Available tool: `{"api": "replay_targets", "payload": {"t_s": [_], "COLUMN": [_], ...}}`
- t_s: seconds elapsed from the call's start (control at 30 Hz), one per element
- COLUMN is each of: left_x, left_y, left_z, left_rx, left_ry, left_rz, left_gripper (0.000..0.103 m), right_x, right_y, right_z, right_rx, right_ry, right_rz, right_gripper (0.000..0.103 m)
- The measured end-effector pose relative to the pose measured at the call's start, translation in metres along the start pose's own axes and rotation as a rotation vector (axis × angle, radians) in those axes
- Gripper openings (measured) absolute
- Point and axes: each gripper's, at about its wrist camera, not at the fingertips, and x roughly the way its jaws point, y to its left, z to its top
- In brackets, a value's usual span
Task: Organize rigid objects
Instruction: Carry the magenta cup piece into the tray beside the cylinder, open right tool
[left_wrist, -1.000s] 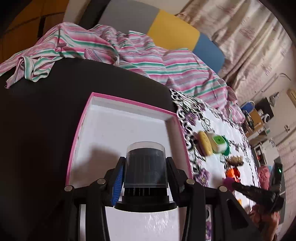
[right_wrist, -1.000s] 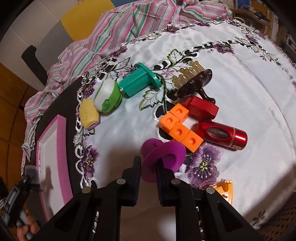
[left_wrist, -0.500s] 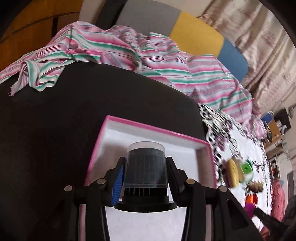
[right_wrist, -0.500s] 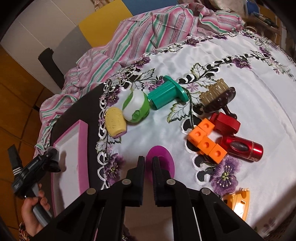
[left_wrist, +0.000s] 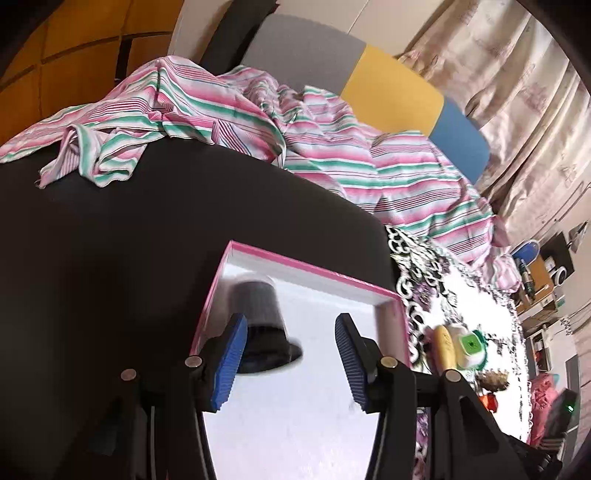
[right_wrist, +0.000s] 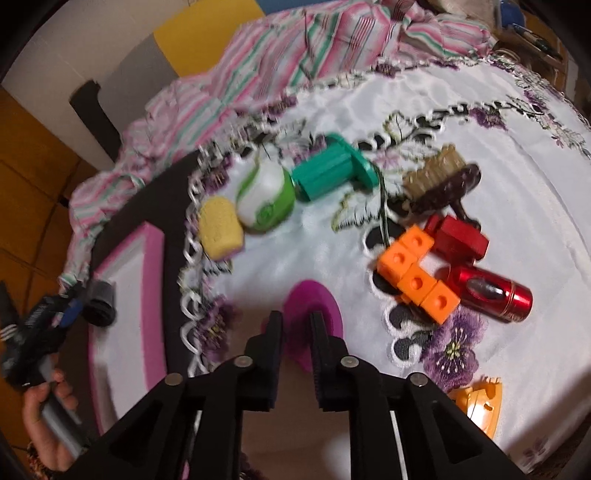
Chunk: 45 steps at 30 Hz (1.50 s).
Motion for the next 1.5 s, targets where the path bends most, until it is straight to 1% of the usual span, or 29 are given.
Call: {"api": "replay_targets", "payload": {"t_s": [0.1, 0.2, 0.27, 0.33, 0.4, 0.53, 0.63, 0.7, 0.77, 0.87, 0.93, 1.03, 1.1, 1.23, 1.43, 1.5], "left_x": [-0.009, -0.017, -0.022, -0.026, -0.029, -0.035, -0.043, -0.048, -0.052, -0.059, -0.063, -0.069, -0.072, -0.079, -0.084, -0.084], "left_y": [0.001, 0.005, 0.010, 0.016, 0.021, 0.025, 0.023, 0.023, 0.023, 0.023, 0.023, 0.026, 0.029, 0.035, 0.042, 0.044], "left_z": [-0.016, -0.033, -0.043, -0.052, -0.059, -0.072, -0.079, -0.082, -0.083, -0.086, -0.088, -0.090, -0.092, -0.096, -0.097, -0.097], "left_rx": [-0.003, -0.009, -0.012, -0.024, -0.032, -0.022, 0.010, 0.023, 0.029, 0.044, 0.046, 0.048, 0.045, 0.051, 0.039, 0.032], "left_ry": [0.014, 0.024, 0.029, 0.032, 0.042, 0.049, 0.034, 0.024, 0.016, 0.006, 0.003, 0.003, 0.005, -0.006, -0.010, -0.010], "left_rz": [-0.023, -0.028, -0.024, -0.013, -0.023, -0.035, -0.031, -0.042, -0.046, -0.045, -0.054, -0.055, -0.055, -0.047, -0.047, -0.043], "left_gripper": [0.050, 0.050, 0.050, 0.050, 0.050, 0.050, 0.050, 0.050, 0.050, 0.050, 0.050, 0.050, 0.050, 0.050, 0.050, 0.050], "right_x": [0.008, 0.014, 0.013, 0.009, 0.002, -0.007, -0.007, -0.003, 0.002, 0.013, 0.029, 0.054, 0.067, 0.087, 0.109, 0.116], "right_y": [0.006, 0.008, 0.007, 0.012, 0.020, 0.045, 0.073, 0.094, 0.120, 0.155, 0.179, 0.202, 0.216, 0.236, 0.253, 0.255], "right_z": [-0.002, -0.005, -0.005, -0.006, -0.005, 0.001, 0.007, 0.011, 0.014, 0.014, 0.015, 0.016, 0.016, 0.019, 0.029, 0.031], "right_rx": [-0.038, -0.029, -0.012, -0.020, -0.034, -0.067, -0.109, -0.138, -0.174, -0.238, -0.263, -0.261, -0.279, -0.292, -0.263, -0.244], "right_ry": [0.007, 0.025, 0.019, 0.001, -0.022, -0.038, -0.030, -0.015, 0.001, 0.007, 0.039, 0.094, 0.106, 0.120, 0.125, 0.138], "right_rz": [-0.015, -0.007, 0.004, 0.007, 0.015, 0.072, 0.126, 0.163, 0.202, 0.232, 0.253, 0.253, 0.234, 0.227, 0.253, 0.277], "right_gripper": [0.025, 0.015, 0.015, 0.015, 0.015, 0.015, 0.015, 0.015, 0.015, 0.015, 0.015, 0.015, 0.015, 0.015, 0.016, 0.018]}}
